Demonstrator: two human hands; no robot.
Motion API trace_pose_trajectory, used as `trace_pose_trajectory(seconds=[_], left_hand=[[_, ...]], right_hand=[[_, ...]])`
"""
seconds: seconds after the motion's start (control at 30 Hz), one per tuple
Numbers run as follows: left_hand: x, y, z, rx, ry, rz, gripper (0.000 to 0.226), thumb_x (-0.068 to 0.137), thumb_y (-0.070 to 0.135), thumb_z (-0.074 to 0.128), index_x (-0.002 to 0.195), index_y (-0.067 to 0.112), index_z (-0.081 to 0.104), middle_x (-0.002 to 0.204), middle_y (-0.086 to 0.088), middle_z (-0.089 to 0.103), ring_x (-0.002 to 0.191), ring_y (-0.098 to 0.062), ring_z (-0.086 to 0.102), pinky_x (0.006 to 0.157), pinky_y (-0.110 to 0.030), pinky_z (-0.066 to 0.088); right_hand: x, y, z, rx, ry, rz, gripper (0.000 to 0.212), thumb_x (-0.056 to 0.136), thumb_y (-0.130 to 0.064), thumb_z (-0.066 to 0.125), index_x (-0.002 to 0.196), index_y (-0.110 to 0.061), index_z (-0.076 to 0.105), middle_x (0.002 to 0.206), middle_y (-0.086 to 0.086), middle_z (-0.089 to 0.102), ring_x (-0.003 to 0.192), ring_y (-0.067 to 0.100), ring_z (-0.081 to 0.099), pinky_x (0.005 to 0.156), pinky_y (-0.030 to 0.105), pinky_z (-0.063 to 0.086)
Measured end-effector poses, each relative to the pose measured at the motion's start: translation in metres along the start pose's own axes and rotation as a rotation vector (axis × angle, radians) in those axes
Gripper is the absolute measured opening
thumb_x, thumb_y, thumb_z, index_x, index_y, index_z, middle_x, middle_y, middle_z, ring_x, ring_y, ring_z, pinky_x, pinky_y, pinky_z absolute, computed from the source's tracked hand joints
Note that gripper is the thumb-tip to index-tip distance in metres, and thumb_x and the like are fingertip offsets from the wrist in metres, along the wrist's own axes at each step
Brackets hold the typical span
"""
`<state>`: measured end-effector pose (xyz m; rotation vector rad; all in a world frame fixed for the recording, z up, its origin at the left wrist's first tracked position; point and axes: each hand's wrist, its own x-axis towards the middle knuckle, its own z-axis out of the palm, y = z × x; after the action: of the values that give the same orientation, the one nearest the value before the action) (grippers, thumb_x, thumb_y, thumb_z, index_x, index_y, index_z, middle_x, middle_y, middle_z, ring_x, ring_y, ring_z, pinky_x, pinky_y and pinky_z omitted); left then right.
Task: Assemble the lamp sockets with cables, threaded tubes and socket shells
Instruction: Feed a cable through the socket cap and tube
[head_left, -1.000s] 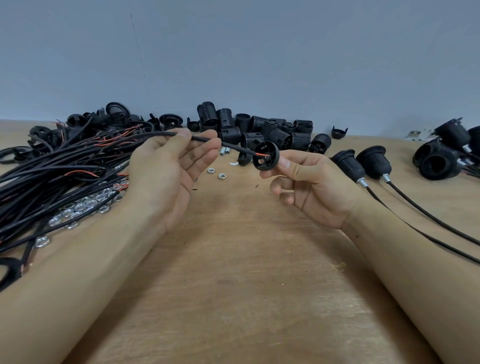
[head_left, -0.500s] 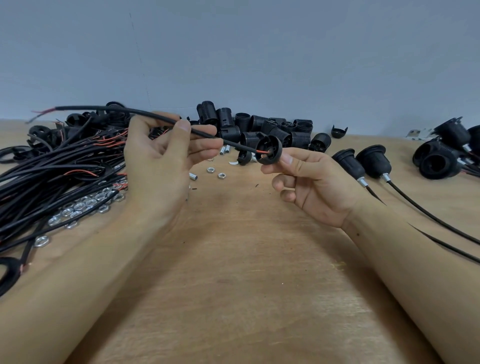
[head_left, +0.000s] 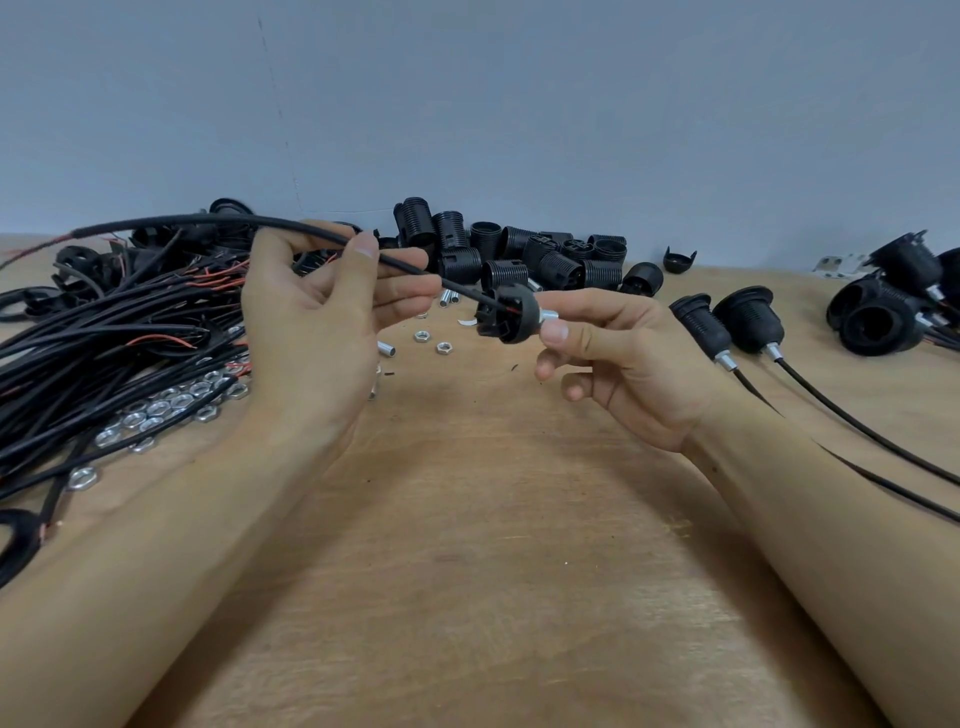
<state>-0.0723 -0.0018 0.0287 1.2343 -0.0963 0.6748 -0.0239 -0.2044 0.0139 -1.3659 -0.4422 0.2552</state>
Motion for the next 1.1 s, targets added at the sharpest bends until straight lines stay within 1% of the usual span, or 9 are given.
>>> trace_pose_trajectory(seconds=[0.3, 0.4, 0.5, 0.6, 0.7, 0.77, 0.83, 0.97, 1.1], left_hand=[[0.0, -0.001, 0.0, -0.148, -0.077, -0.256, 0.011, 0.101, 0.009, 0.053, 0.107, 0.001, 0.048, 0.09, -0.017, 0.076, 0.078, -0.027, 0.075, 0.067, -0.026, 0.058], [-0.005, -0.007, 0.0, -0.031, -0.166, -0.268, 0.008, 0.096, 0.011, 0.061, 0.098, 0.006, 0.055, 0.09, -0.014, 0.076, 0.078, -0.025, 0.075, 0.064, -0.027, 0.057], [-0.008, -0.013, -0.001, 0.158, -0.228, -0.23, 0.005, 0.087, 0.016, 0.072, 0.088, 0.015, 0.067, 0.089, -0.005, 0.076, 0.078, -0.013, 0.07, 0.061, -0.024, 0.052], [-0.009, -0.014, -0.002, 0.356, -0.297, -0.226, 0.005, 0.08, 0.023, 0.078, 0.078, 0.02, 0.073, 0.077, 0.003, 0.074, 0.069, -0.003, 0.061, 0.061, -0.021, 0.045], [-0.01, -0.012, -0.001, 0.404, -0.338, -0.282, 0.021, 0.075, 0.04, 0.073, 0.079, 0.019, 0.076, 0.084, -0.007, 0.074, 0.069, -0.009, 0.059, 0.065, -0.033, 0.044], [-0.007, -0.01, 0.0, 0.361, -0.294, -0.311, 0.029, 0.085, 0.047, 0.065, 0.08, 0.02, 0.076, 0.087, -0.002, 0.075, 0.068, -0.011, 0.06, 0.063, -0.033, 0.045], [-0.003, -0.008, 0.002, 0.264, -0.204, -0.368, 0.036, 0.096, 0.049, 0.055, 0.086, 0.019, 0.072, 0.087, -0.002, 0.075, 0.063, -0.012, 0.06, 0.058, -0.029, 0.045], [0.002, -0.008, -0.002, 0.148, -0.052, -0.351, 0.027, 0.1, 0.037, 0.055, 0.089, 0.015, 0.066, 0.074, 0.002, 0.071, 0.054, -0.011, 0.054, 0.053, -0.023, 0.044], [0.0, -0.01, -0.001, 0.17, -0.178, -0.311, 0.029, 0.096, 0.028, 0.062, 0.069, 0.023, 0.072, 0.07, 0.004, 0.068, 0.053, -0.009, 0.053, 0.055, -0.024, 0.042]], right_hand=[[-0.002, -0.004, 0.005, -0.132, 0.093, -0.065, 0.023, 0.074, -0.022, 0.073, 0.094, -0.01, 0.075, 0.09, 0.011, 0.075, 0.06, 0.015, 0.063, 0.046, 0.021, 0.045], [-0.004, -0.003, 0.009, -0.321, 0.098, -0.102, 0.021, 0.076, -0.016, 0.077, 0.096, -0.008, 0.076, 0.088, 0.013, 0.075, 0.065, 0.015, 0.065, 0.049, 0.024, 0.05], [-0.006, -0.001, 0.013, -0.475, 0.112, -0.117, 0.013, 0.077, -0.01, 0.08, 0.09, -0.013, 0.078, 0.083, 0.008, 0.075, 0.071, 0.012, 0.066, 0.065, 0.027, 0.056], [-0.007, -0.002, 0.014, -0.558, 0.061, -0.108, 0.012, 0.078, -0.011, 0.08, 0.09, -0.011, 0.079, 0.078, 0.0, 0.075, 0.069, 0.004, 0.066, 0.069, 0.019, 0.054], [-0.008, -0.004, 0.014, -0.536, -0.003, -0.09, 0.005, 0.081, -0.011, 0.077, 0.084, -0.007, 0.077, 0.075, 0.002, 0.074, 0.066, 0.005, 0.066, 0.067, 0.017, 0.053], [-0.008, -0.005, 0.015, -0.495, -0.008, -0.104, 0.005, 0.085, -0.008, 0.073, 0.08, -0.008, 0.074, 0.067, -0.004, 0.07, 0.056, -0.002, 0.06, 0.056, 0.007, 0.044], [-0.006, -0.005, 0.013, -0.467, 0.025, -0.092, 0.005, 0.087, -0.008, 0.07, 0.084, -0.006, 0.074, 0.066, -0.005, 0.069, 0.055, -0.003, 0.057, 0.054, 0.006, 0.041], [-0.006, -0.005, 0.01, -0.456, 0.013, 0.024, 0.004, 0.084, -0.021, 0.072, 0.081, -0.019, 0.075, 0.077, 0.001, 0.072, 0.057, 0.006, 0.047, 0.051, 0.018, 0.036], [-0.006, -0.008, 0.012, -0.286, -0.095, 0.095, 0.008, 0.075, -0.029, 0.077, 0.071, -0.023, 0.076, 0.085, 0.006, 0.071, 0.05, 0.005, 0.039, 0.05, 0.022, 0.032]])
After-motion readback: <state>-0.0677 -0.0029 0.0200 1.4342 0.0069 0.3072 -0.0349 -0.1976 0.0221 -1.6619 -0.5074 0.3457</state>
